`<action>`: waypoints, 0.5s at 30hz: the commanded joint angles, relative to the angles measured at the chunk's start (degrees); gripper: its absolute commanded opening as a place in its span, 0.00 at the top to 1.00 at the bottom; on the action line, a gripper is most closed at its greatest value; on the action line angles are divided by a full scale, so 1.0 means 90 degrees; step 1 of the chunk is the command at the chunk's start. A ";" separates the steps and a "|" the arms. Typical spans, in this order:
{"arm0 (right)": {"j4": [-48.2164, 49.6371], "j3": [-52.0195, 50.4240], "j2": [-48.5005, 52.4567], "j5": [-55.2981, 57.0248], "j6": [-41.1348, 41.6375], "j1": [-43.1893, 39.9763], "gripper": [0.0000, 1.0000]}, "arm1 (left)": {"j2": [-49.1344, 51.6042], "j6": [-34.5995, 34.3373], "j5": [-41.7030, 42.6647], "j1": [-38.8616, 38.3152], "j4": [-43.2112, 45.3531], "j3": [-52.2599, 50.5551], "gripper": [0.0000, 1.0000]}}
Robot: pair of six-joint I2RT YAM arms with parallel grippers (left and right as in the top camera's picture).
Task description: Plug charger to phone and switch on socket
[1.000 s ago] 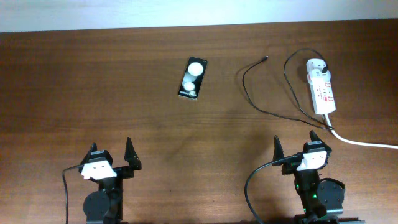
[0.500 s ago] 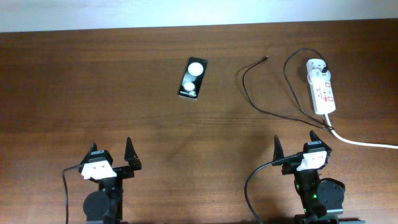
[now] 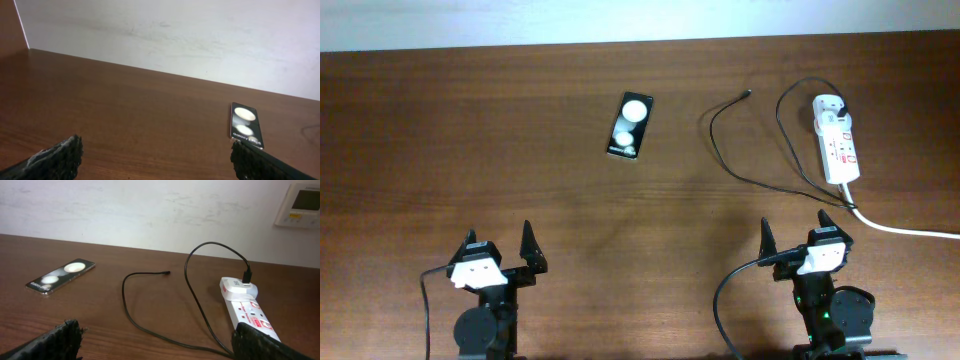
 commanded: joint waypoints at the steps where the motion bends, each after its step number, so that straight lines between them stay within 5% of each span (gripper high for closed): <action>1: 0.0015 -0.0058 -0.0058 0.0036 -0.0041 0.0032 0.01 | -0.0032 0.0056 0.0017 -0.0019 0.0245 -0.0034 0.01; 12: 0.0015 -0.0058 -0.0058 0.0036 -0.0041 0.0032 0.01 | -0.0029 0.0056 0.0967 -0.0019 0.2118 -0.0022 0.01; 15: 0.0015 -0.0058 -0.0058 0.0036 -0.0041 0.0032 0.01 | -0.0015 0.0058 0.0971 -0.0019 0.1945 0.0406 0.01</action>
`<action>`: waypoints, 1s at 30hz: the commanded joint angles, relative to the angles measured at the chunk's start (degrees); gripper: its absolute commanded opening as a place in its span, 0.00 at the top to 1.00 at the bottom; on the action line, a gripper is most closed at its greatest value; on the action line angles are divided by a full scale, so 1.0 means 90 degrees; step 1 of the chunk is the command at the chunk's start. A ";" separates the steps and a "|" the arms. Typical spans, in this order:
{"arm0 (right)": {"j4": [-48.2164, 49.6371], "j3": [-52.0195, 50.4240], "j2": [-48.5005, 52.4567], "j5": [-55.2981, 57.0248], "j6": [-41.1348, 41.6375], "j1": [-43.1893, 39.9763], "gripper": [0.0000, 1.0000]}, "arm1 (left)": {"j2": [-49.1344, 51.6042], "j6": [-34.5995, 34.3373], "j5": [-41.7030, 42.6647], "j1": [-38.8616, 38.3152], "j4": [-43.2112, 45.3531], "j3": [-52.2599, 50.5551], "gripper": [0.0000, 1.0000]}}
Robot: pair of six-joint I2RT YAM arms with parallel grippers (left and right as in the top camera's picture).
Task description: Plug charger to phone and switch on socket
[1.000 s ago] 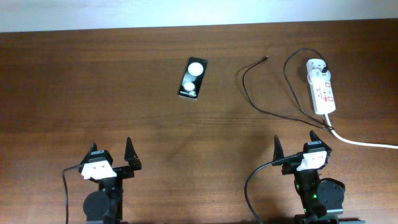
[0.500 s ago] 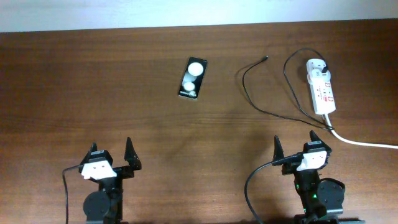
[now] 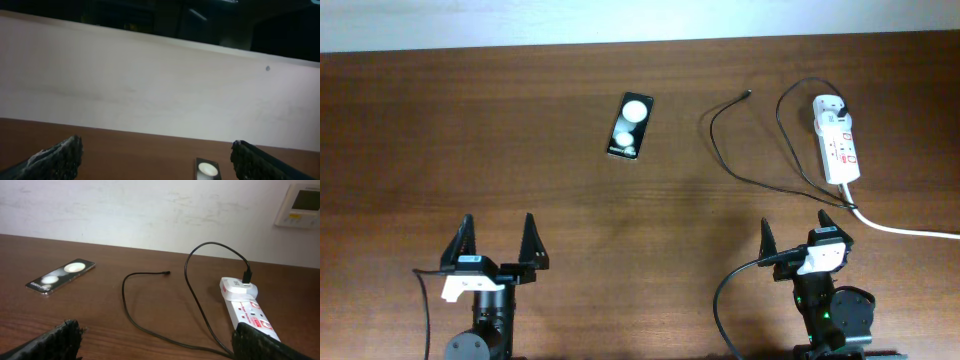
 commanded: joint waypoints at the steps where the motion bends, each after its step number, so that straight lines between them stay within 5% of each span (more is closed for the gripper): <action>1: 0.0015 -0.0058 -0.0058 0.0036 -0.0041 0.0032 0.01 | 0.0078 0.0061 0.0119 -0.0019 -0.0486 0.0828 0.01; 7: 0.0015 -0.0058 -0.0058 0.0036 -0.0041 0.0032 0.01 | 0.1770 0.0061 0.0146 -0.0019 -0.1695 0.2856 0.01; 13: 0.0015 -0.0058 -0.0058 0.0036 -0.0041 0.0032 0.01 | 0.5399 0.0345 0.1671 -0.0022 -0.3264 0.6229 0.01; 19: 0.0015 -0.0058 -0.0058 0.0036 -0.0041 0.0032 0.01 | 0.8072 0.0959 0.1681 -0.0476 -0.5168 0.9486 0.01; 22: 0.0015 -0.0058 -0.0058 0.0036 -0.0041 0.0032 0.01 | 0.9037 0.1107 0.0877 -0.1231 -0.5637 1.0734 0.01; 30: 0.0015 -0.0058 -0.0058 0.0036 -0.0041 0.0032 0.01 | 1.1023 0.1100 0.0848 -0.2113 -0.5452 1.1528 0.01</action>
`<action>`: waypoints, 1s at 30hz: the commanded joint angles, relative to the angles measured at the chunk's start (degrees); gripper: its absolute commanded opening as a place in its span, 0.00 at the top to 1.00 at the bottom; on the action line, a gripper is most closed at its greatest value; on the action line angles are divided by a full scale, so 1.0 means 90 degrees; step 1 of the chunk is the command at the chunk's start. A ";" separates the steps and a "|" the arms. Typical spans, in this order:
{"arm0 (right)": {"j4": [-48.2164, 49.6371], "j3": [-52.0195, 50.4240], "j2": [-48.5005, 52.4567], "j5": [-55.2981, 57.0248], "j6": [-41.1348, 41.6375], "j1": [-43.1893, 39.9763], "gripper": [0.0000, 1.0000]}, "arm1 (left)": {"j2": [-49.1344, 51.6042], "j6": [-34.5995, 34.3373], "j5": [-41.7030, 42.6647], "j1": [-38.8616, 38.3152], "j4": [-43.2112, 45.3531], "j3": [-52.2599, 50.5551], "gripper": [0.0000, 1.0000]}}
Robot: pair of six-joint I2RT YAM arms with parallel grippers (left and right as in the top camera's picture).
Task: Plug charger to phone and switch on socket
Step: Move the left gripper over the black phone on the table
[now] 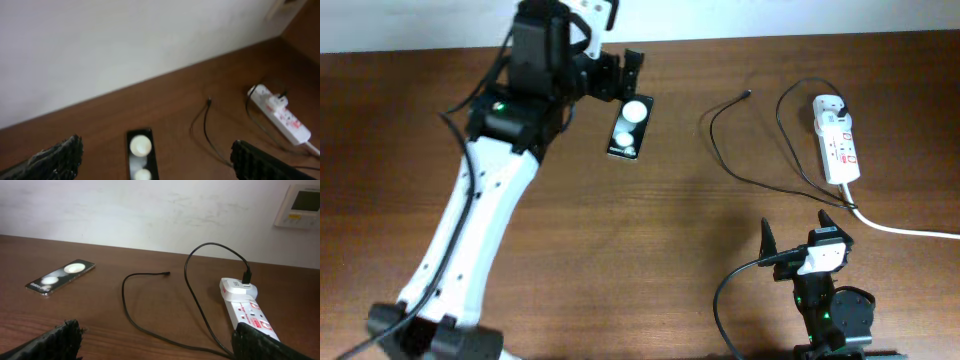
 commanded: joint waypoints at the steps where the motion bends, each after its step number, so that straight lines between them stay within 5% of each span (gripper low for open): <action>1: 0.0005 -0.0051 -0.0041 0.0036 -0.0039 0.0032 0.01 | 0.0512 0.0100 -0.0046 -0.0044 0.0068 0.0158 0.01; 30: 0.0005 -0.0051 -0.0041 0.0036 -0.0039 0.0032 0.01 | 0.3657 0.0097 -0.0068 -0.0044 0.0712 0.0143 0.01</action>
